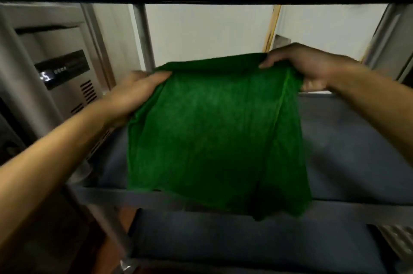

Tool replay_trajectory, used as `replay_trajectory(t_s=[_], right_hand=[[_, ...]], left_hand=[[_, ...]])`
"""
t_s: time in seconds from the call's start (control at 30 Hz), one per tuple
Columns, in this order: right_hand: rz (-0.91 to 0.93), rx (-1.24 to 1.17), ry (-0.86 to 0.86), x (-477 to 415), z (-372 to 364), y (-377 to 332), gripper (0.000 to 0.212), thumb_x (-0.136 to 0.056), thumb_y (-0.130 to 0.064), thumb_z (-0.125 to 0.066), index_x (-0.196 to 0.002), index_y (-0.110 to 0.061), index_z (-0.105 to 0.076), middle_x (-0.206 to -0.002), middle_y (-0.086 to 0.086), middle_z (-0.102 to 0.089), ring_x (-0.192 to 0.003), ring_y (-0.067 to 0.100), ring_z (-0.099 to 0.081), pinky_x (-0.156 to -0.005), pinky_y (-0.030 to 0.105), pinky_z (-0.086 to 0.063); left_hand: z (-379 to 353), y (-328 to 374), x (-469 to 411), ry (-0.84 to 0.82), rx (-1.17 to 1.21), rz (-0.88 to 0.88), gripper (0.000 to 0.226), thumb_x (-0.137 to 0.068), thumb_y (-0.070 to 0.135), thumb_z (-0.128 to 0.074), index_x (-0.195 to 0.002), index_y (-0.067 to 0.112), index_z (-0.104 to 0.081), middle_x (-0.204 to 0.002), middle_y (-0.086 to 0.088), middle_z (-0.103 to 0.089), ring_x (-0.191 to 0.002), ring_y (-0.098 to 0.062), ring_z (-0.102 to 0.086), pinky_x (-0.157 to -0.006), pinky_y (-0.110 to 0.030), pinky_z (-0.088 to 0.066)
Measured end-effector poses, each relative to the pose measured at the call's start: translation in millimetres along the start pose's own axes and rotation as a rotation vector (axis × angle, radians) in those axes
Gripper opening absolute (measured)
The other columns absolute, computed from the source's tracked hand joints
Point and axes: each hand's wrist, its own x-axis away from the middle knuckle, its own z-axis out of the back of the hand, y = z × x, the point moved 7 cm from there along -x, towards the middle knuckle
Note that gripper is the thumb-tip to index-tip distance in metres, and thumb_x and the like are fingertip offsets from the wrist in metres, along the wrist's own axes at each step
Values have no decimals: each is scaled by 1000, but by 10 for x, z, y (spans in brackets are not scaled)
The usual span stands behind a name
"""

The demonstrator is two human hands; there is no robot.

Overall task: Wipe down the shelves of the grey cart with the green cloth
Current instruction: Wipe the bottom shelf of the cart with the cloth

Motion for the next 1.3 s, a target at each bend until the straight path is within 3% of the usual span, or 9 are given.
replay_trajectory(t_s=[0.1,0.17,0.27,0.37,0.5,0.63,0.73,0.9,1.3], right_hand=[[172,46,132,-420,155,-320,15,-92,-11,-62,-81,-10,-72,-69,1,-73,-57,10,-68,-53,19,-55],[330,141,324,-683,354,-546,8,-92,-12,-67,-84,-11,-66,-66,-7,-71,-61,4,-67,-56,17,-53],[525,424,628,-1014,542,-754,29,-96,-24,-65,-120,-11,-58,-122,5,-66,-117,15,-59,-101,22,-44],[612,660,870,-1124,481,-507,29,-94,-28,-63,-113,-6,-61,-110,12,-68,-100,21,-63,-81,11,-34],[676,980,515,-1257,99,437,25,-81,-5,-70,-106,-1,-68,-108,22,-61,-99,36,-60,-86,33,-45],[347,1304,90,-1375,-229,1433,29,-93,-23,-62,-119,-15,-71,-129,4,-64,-122,26,-53,-103,40,-42],[288,1186,125,-1353,-273,1586,34,-96,-18,-55,-128,-13,-63,-138,5,-58,-130,23,-50,-108,39,-41],[227,1090,157,-1239,-223,1650,33,-101,-14,-48,-130,-17,-63,-128,9,-65,-115,30,-60,-98,39,-48],[206,1152,121,-719,-437,1565,35,-103,-17,-46,-135,-20,-60,-126,13,-67,-112,33,-62,-94,46,-50]], left_hand=[[115,323,-457,24,-71,-129,30,-99,44,-59,-90,17,-69,-89,-6,-77,-81,-22,-73,-81,-39,-60],[193,521,-784,63,-169,-227,21,-102,32,-59,-86,20,-64,-100,-16,-67,-81,-22,-65,-85,-42,-56],[195,741,-1263,243,-653,-421,15,-102,11,-55,-107,1,-65,-112,-24,-64,-92,-21,-60,-87,-34,-48],[55,712,-1379,423,-830,-582,26,-102,11,-49,-114,-4,-67,-113,-26,-69,-104,-39,-66,-91,-43,-50],[-297,-192,-1303,115,-839,-486,26,-96,13,-56,-115,16,-74,-115,-11,-73,-108,-33,-67,-97,-45,-52],[-600,-1130,-1051,-230,-1036,-307,32,-98,31,-61,-130,29,-67,-137,2,-65,-126,-24,-59,-106,-41,-46],[-621,-1321,-949,-192,-975,-297,38,-100,32,-57,-138,29,-62,-145,7,-59,-133,-22,-54,-110,-39,-44],[-629,-1323,-902,-146,-978,-286,37,-101,34,-55,-136,30,-63,-143,6,-61,-133,-24,-54,-108,-41,-45],[-451,-1291,-495,-248,-942,-243,37,-102,34,-57,-137,23,-64,-145,4,-59,-135,-21,-53,-113,-38,-41]])
